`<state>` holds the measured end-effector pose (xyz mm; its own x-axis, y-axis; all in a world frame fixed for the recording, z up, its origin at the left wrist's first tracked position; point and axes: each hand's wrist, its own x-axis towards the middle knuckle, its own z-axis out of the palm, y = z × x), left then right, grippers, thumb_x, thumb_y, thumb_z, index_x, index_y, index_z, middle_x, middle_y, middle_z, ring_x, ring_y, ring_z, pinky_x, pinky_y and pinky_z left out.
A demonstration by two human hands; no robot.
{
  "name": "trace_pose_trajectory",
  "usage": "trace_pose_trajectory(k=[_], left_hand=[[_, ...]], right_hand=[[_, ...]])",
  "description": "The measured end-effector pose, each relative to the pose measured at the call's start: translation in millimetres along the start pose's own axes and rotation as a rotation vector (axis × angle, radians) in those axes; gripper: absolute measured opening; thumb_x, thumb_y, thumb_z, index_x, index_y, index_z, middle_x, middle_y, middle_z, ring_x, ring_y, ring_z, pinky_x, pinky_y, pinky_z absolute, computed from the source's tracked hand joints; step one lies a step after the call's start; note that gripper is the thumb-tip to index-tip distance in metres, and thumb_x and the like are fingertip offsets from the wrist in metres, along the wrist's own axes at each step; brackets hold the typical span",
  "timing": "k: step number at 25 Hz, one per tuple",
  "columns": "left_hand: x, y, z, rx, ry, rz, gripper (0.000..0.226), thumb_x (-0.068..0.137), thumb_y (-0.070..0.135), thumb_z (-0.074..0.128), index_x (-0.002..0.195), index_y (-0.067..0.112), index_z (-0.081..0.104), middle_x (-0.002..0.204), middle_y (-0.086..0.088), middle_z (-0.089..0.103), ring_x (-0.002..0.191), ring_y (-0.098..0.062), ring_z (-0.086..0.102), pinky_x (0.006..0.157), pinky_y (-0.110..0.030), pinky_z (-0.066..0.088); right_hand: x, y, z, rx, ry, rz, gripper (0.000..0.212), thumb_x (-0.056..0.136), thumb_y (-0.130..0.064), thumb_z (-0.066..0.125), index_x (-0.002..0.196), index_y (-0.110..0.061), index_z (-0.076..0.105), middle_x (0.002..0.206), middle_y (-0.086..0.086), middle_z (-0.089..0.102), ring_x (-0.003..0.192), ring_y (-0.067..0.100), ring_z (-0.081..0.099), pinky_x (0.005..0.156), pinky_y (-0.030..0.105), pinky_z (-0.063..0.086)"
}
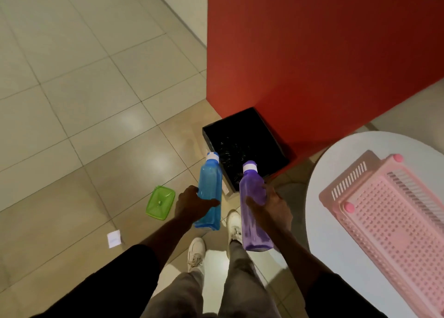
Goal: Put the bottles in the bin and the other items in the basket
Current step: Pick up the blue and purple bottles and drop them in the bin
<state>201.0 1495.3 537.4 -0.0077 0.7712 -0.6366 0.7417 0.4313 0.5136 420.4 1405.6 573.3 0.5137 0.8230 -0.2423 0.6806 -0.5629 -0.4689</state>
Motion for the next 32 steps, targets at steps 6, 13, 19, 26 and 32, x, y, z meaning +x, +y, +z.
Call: trace_pose_trajectory(k=[6,13,19,26,32], left_hand=[[56.6,51.3,52.8,-0.132,-0.012,-0.17,0.088,0.066,0.052,0.097,0.136,0.013,0.059,0.105,0.005,0.055,0.092,-0.017,0.056,0.07,-0.028,0.048],[122.4,114.2,86.9,-0.189,0.003,-0.145,0.08,0.071,0.052,0.094,0.13,0.012,0.06,0.1,0.005,0.061,0.074,-0.004,0.054,0.056,-0.017,0.04],[163.3,152.0,101.3,-0.134,-0.036,-0.094,0.097,0.073,0.059,0.09,0.141,0.007,0.045,0.125,-0.01,0.063,0.105,-0.025,0.065,0.086,-0.039,0.062],[110.2,98.3,110.5,0.347,0.006,0.21,0.093,0.083,0.053,0.081,0.151,0.007,0.037,0.142,-0.014,0.054,0.128,-0.032,0.054,0.103,-0.044,0.051],[60.1,41.1,91.5,0.638,-0.072,0.39,0.111,0.09,0.057,0.071,0.166,0.003,0.011,0.176,-0.021,0.008,0.165,-0.037,0.004,0.132,-0.047,0.012]], right_hand=[[125.2,12.0,27.6,0.027,-0.158,0.003,0.065,0.089,-0.059,0.07,0.136,-0.017,0.054,0.115,0.004,0.069,0.102,0.025,0.068,0.083,0.031,0.049],[247.4,17.5,27.9,-0.166,-0.217,-0.098,0.064,0.086,-0.063,0.068,0.136,-0.025,0.052,0.12,0.005,0.07,0.106,0.031,0.068,0.082,0.038,0.054],[303.0,15.0,34.0,-0.259,-0.194,-0.124,0.063,0.087,-0.058,0.069,0.131,-0.016,0.052,0.121,0.014,0.066,0.109,0.038,0.066,0.077,0.04,0.048],[239.1,32.5,46.8,-0.33,-0.384,-0.194,0.059,0.089,-0.043,0.071,0.135,-0.012,0.052,0.128,0.016,0.057,0.118,0.036,0.057,0.087,0.041,0.05],[141.6,21.1,55.1,-0.47,-0.451,-0.379,0.066,0.096,-0.054,0.057,0.147,-0.015,0.042,0.142,0.009,0.054,0.128,0.026,0.052,0.103,0.036,0.045]])
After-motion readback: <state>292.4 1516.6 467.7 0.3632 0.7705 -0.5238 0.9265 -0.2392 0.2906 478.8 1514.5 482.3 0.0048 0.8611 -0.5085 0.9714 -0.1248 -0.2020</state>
